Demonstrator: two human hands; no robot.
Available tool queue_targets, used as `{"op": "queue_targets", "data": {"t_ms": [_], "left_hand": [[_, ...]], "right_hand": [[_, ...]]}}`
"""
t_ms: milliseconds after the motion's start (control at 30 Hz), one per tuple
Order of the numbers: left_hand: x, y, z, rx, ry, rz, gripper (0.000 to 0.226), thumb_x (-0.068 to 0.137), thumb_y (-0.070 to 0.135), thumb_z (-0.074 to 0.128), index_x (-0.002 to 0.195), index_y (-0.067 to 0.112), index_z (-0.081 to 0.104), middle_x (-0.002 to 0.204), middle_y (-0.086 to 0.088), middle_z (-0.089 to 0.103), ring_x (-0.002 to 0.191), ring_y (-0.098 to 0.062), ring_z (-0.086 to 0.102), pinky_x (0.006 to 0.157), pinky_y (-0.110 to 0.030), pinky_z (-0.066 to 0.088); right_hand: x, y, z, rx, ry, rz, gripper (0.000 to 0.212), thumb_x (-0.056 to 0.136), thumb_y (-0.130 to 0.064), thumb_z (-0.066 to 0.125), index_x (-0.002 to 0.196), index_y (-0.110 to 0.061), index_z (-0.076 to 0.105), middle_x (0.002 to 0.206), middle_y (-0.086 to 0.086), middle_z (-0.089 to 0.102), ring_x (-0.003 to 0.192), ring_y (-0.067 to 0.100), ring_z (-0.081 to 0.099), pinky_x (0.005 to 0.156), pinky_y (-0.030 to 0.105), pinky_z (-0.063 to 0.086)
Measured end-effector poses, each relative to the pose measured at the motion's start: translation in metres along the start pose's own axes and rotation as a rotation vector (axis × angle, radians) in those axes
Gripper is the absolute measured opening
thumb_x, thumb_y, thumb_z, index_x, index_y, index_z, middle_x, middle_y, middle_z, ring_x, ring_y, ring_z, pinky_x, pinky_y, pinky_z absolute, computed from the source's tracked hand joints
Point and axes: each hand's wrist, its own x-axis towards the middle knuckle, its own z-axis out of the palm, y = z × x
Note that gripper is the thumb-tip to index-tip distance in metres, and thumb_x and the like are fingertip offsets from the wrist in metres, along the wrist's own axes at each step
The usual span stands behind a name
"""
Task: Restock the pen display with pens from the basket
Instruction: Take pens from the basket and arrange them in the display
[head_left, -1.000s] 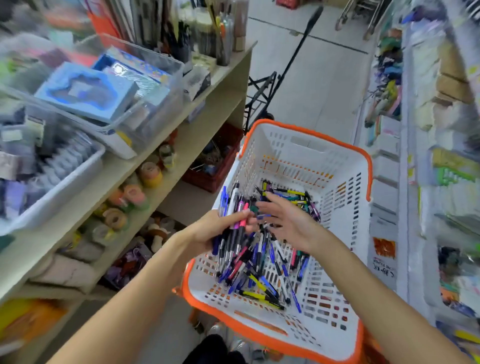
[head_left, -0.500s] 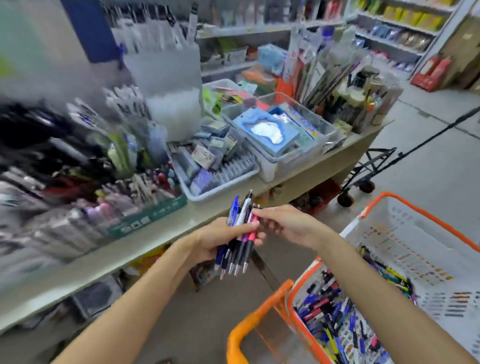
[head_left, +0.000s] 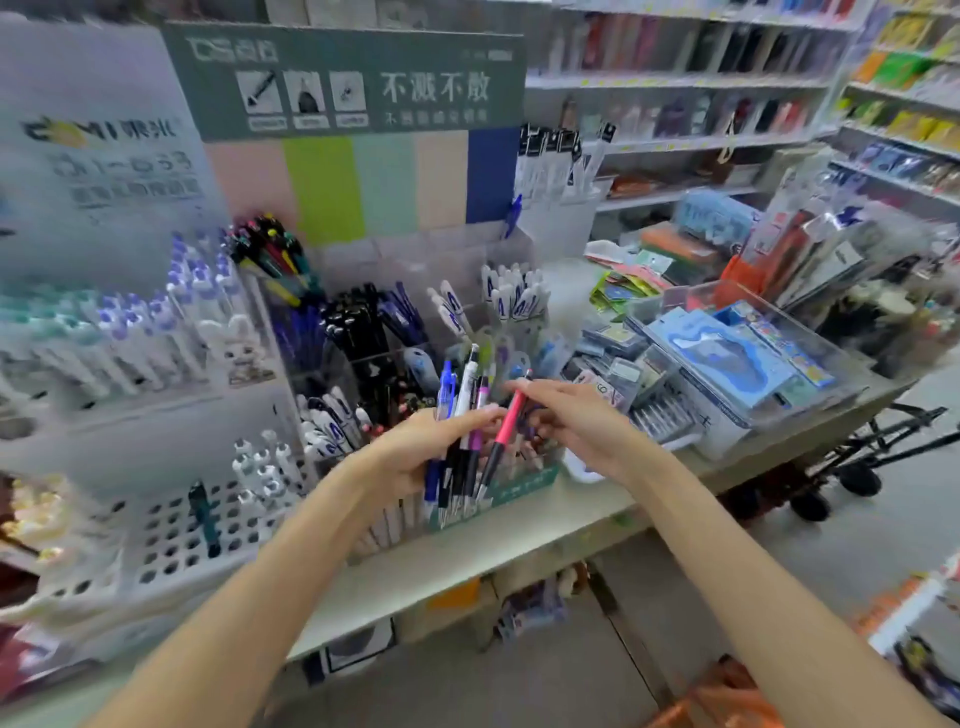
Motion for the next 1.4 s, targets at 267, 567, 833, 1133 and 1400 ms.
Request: {"op": "queue_targets", "data": {"t_ms": [267, 567, 833, 1133, 1400], "left_hand": [[0.002, 0.038, -0.063, -0.147, 0.198, 0.168, 0.024, 0.090, 0.026, 0.064, 0.102, 0.008, 0.071, 0.097, -0.009, 0.074, 0.083, -0.014, 0.073, 0.065, -0.022, 0.057], [0.001, 0.063, -0.077, -0.322, 0.254, 0.260, 0.024, 0.096, 0.027, 0.053, 0.111, 0.012, 0.066, 0.074, 0.000, 0.072, 0.062, -0.009, 0.067, 0.058, -0.021, 0.055], [0.004, 0.083, -0.080, -0.377, 0.351, 0.315, 0.020, 0.096, 0.025, 0.054, 0.105, 0.013, 0.066, 0.070, 0.001, 0.071, 0.058, -0.008, 0.066, 0.060, -0.021, 0.058], [0.010, 0.099, -0.083, -0.398, 0.374, 0.304, 0.018, 0.094, 0.024, 0.057, 0.103, 0.011, 0.066, 0.069, -0.001, 0.072, 0.055, -0.006, 0.066, 0.056, -0.021, 0.057], [0.020, 0.104, -0.086, -0.251, 0.345, 0.268, 0.024, 0.093, 0.031, 0.058, 0.089, 0.010, 0.068, 0.072, -0.004, 0.071, 0.053, -0.006, 0.063, 0.056, -0.020, 0.055]], "right_hand": [[0.034, -0.053, 0.035, 0.304, 0.207, -0.234, 0.022, 0.097, -0.016, 0.051, 0.110, -0.006, 0.066, 0.077, 0.002, 0.061, 0.064, 0.007, 0.059, 0.068, 0.017, 0.051], [0.068, -0.096, 0.026, 0.417, 0.372, -0.446, 0.017, 0.094, -0.006, 0.054, 0.107, -0.003, 0.065, 0.084, 0.002, 0.068, 0.074, 0.005, 0.067, 0.075, 0.016, 0.054], [0.136, -0.142, 0.034, -0.274, 0.316, -0.623, 0.020, 0.087, -0.011, 0.067, 0.106, -0.007, 0.067, 0.094, 0.009, 0.073, 0.079, 0.013, 0.070, 0.085, 0.034, 0.057], [0.188, -0.148, 0.051, -0.744, 0.320, -0.447, 0.019, 0.075, -0.034, 0.075, 0.089, -0.021, 0.070, 0.087, 0.004, 0.074, 0.086, 0.025, 0.069, 0.080, 0.039, 0.055], [0.182, -0.135, 0.060, -0.551, 0.409, -0.406, 0.033, 0.074, -0.042, 0.077, 0.096, -0.020, 0.069, 0.087, -0.003, 0.070, 0.088, 0.018, 0.065, 0.078, 0.033, 0.052]]}}
